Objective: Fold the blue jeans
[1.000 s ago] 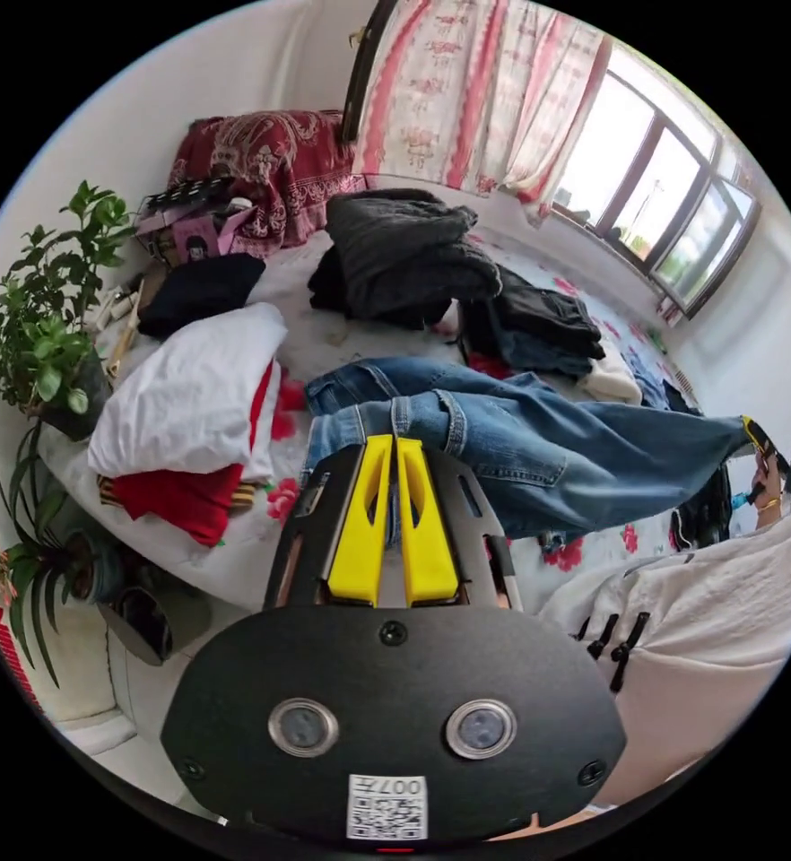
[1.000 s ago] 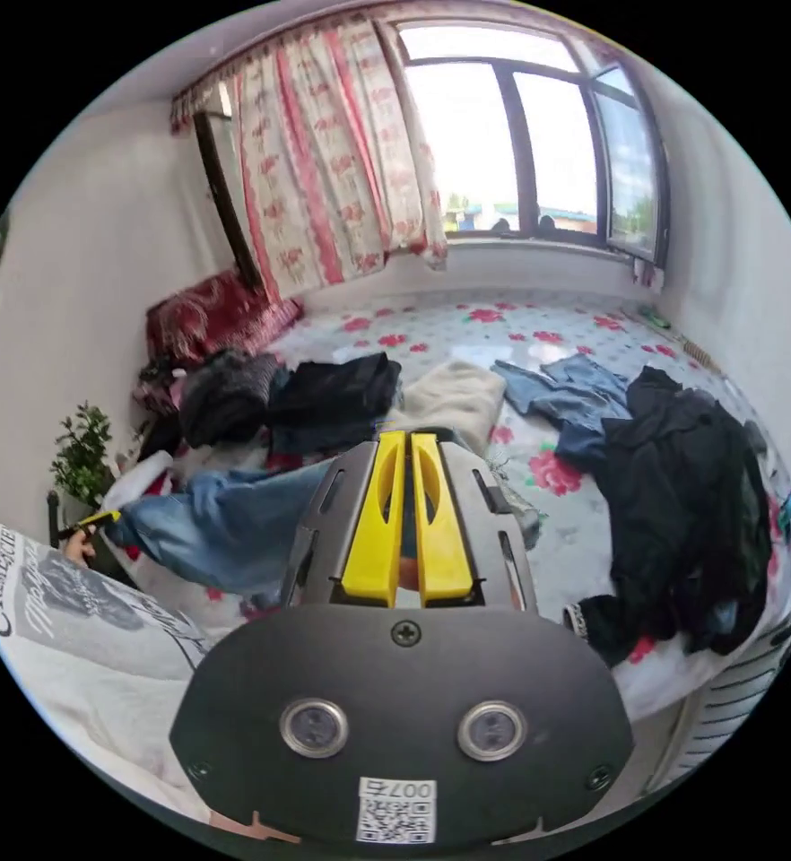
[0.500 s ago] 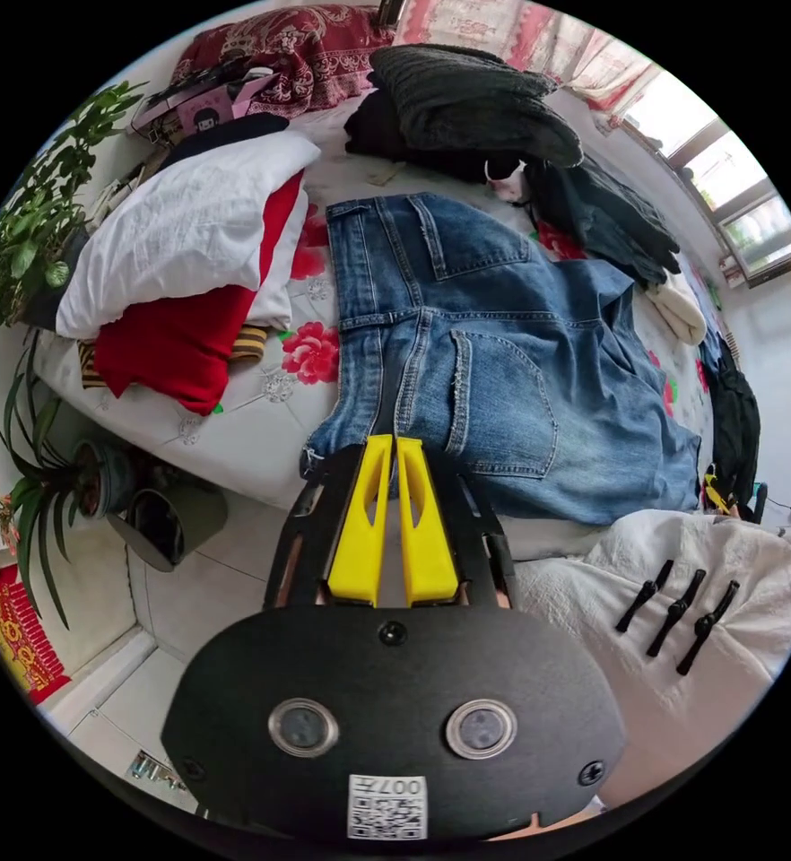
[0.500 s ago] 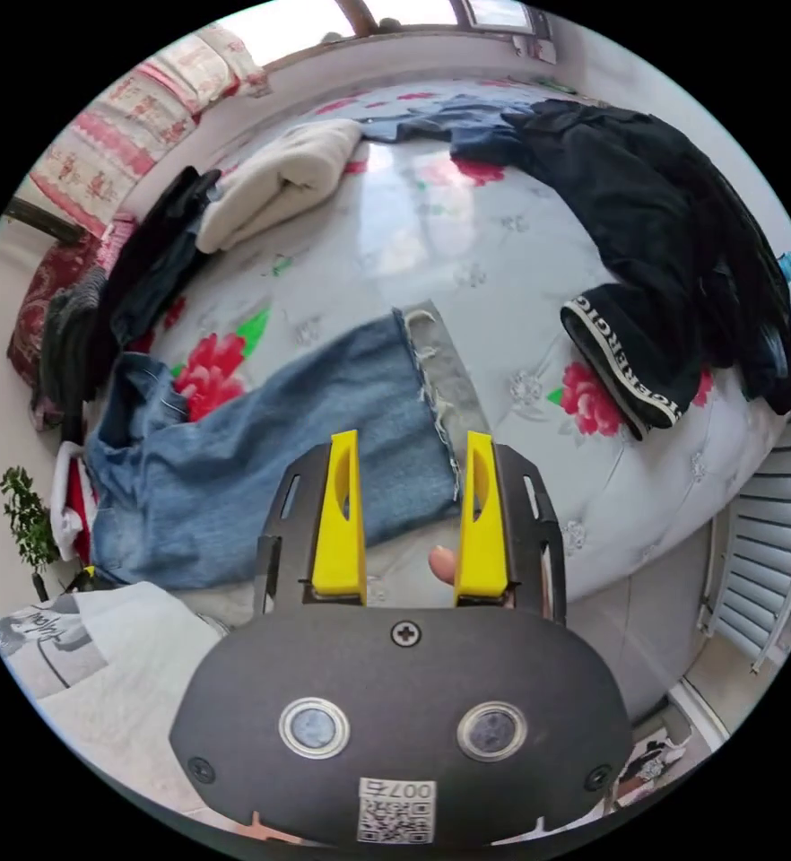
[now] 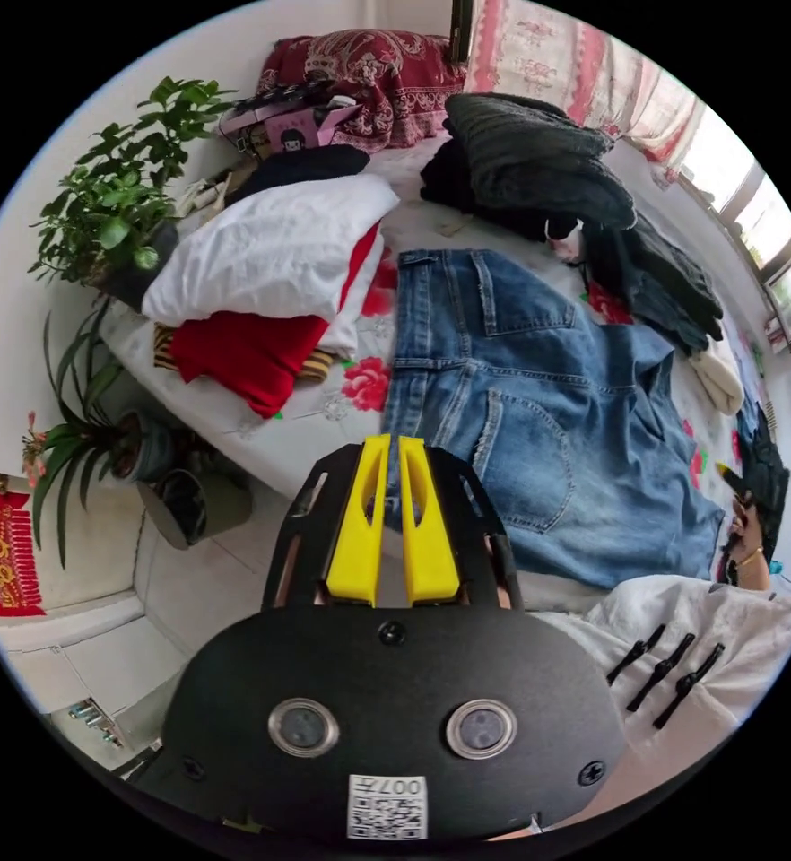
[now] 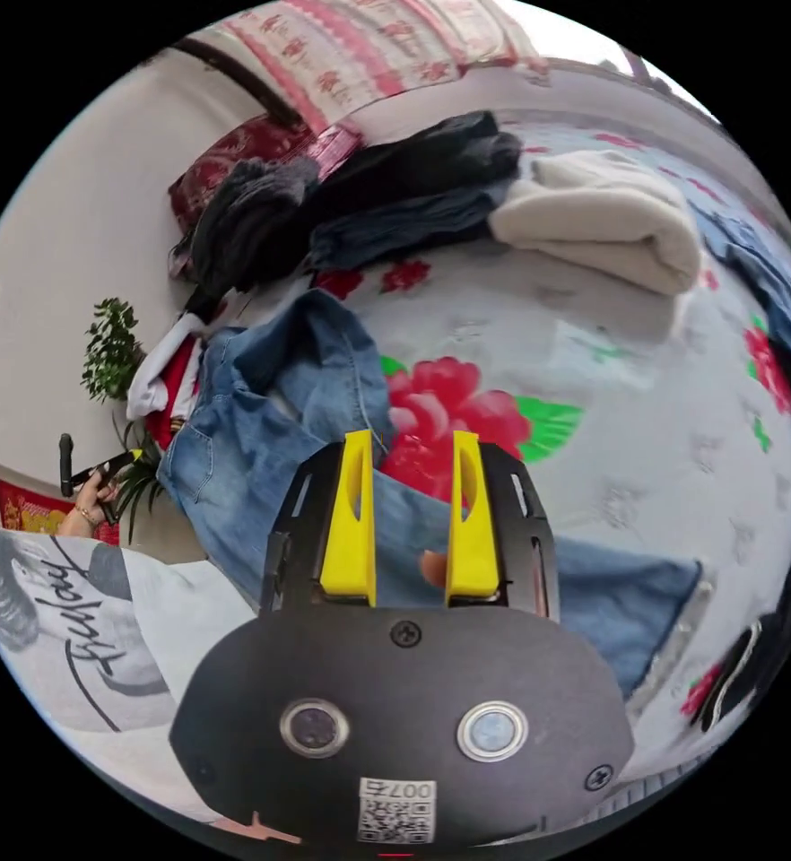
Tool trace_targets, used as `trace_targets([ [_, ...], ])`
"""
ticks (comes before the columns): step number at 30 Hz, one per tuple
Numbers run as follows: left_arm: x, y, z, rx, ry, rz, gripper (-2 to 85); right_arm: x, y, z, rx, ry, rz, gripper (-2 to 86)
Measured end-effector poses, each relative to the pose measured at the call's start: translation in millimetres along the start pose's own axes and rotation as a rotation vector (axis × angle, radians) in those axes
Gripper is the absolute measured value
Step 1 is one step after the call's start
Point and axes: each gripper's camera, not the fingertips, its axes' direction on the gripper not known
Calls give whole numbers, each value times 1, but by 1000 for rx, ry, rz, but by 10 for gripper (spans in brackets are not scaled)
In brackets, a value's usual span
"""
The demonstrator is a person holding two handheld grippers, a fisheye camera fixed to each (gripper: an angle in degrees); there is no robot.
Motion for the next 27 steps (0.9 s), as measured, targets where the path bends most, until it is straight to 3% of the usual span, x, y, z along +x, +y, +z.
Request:
trace_targets([
  [3, 27, -22, 29, -45, 71, 10, 22, -16, -25, 74, -144, -139, 37, 79],
  [4, 32, -27, 35, -55, 73, 7, 21, -26, -28, 75, -111, -20, 65, 66],
  [7, 52, -48, 64, -107, 88, 6, 3, -50, -42, 55, -77, 32, -78, 26],
  [9, 65, -60, 90, -180, 17, 54, -6, -64, -44, 8, 81, 97, -165, 16],
  [13, 80, -68, 122, -243, -34, 113, -9, -130, -25, -95, 438, 443, -480, 10],
  [15, 87, -75, 123, -247, -58, 149, -9, -149, -9, -102, 491, 576, -576, 10],
  [18, 93, -75, 123, -232, -83, 228, -10, -140, 11, -60, 392, 640, -523, 16],
  [22, 89, -75, 118, -217, -48, 221, -10, -79, 28, 29, -64, 511, -282, 42],
  [24, 88, -80, 106, -204, 28, 212, -10, -65, 32, 30, -66, 482, -185, 52],
  [27, 87, -92, 86, -120, 121, 180, -10, -49, 24, -3, 96, 453, -68, 64],
])
